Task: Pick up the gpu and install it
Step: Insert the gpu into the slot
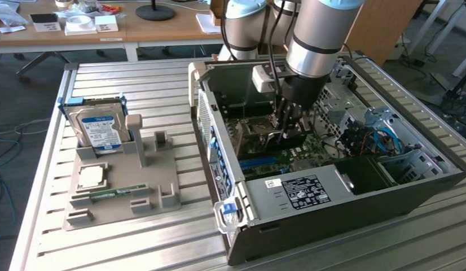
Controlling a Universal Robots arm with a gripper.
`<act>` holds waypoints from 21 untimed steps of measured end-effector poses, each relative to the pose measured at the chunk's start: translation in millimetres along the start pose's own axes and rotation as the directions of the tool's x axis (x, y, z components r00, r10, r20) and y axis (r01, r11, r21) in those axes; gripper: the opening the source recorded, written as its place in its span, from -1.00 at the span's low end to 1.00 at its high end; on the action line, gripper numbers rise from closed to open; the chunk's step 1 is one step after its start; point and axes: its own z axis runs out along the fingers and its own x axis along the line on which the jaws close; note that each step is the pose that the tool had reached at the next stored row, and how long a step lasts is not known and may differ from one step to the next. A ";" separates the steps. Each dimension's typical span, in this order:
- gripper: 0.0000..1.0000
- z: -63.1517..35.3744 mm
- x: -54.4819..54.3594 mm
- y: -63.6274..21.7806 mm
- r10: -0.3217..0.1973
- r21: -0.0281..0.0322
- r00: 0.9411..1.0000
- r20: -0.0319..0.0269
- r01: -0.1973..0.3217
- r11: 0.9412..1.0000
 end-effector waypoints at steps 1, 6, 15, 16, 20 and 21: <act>-0.47 0.9 0.1 0.4 0.000 0.000 1.000 0.000 0.000 1.000; -0.47 6.2 0.3 3.2 0.000 0.000 1.000 0.000 0.000 1.000; -0.47 9.7 0.5 7.2 0.000 0.000 1.000 0.000 0.000 1.000; -0.47 9.8 0.5 7.9 0.000 0.000 1.000 0.000 0.000 1.000; -0.47 9.8 1.3 9.0 0.000 0.000 1.000 0.000 0.000 1.000; -0.47 9.7 1.5 9.3 0.000 0.000 1.000 0.000 0.000 1.000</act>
